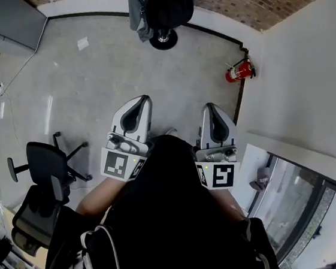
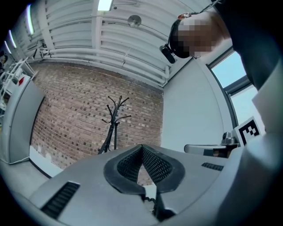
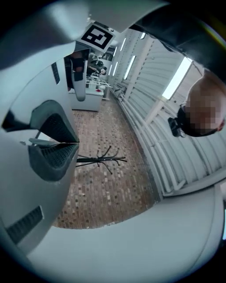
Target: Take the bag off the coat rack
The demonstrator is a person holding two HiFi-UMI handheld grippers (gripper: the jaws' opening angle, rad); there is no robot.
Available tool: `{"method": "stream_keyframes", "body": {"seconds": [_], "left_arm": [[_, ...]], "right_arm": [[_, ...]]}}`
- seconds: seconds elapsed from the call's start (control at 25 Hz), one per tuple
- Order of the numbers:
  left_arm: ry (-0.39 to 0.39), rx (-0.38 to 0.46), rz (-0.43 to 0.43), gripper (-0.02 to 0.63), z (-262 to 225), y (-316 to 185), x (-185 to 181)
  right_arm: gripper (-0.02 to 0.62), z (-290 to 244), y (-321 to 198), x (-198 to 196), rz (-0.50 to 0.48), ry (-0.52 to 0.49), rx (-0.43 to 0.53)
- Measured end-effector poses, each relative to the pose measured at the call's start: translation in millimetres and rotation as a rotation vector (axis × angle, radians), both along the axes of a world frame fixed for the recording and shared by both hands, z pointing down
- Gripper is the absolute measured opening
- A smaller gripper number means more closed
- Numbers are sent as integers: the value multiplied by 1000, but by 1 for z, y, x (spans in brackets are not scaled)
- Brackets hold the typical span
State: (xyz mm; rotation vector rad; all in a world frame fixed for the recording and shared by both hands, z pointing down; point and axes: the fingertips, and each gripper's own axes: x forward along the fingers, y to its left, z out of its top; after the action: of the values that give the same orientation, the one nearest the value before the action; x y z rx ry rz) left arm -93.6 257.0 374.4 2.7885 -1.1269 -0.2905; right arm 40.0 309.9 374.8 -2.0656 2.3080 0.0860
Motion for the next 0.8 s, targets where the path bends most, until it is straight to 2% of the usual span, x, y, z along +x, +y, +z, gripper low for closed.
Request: {"method": "stream_keyframes", "body": {"seconds": [0.08,0.28,0.44,0.64,0.8], "left_arm": [[-8,-10,6,18,6,8,6],[-44,-30,-1,18,22,20,13],[-58,-42,1,18,29,28,21],[-37,-100,18,18,39,33,32],[-51,-98,13,18,40,40,34]], "right_arm": [[20,8,4,5,3,-9,-42],[20,24,15,21,22,-28,-53],[20,36,24,23,18,21,-70],[20,37,31,34,13,-25,-75],[20,32,36,43,15,-50,-62]]}}
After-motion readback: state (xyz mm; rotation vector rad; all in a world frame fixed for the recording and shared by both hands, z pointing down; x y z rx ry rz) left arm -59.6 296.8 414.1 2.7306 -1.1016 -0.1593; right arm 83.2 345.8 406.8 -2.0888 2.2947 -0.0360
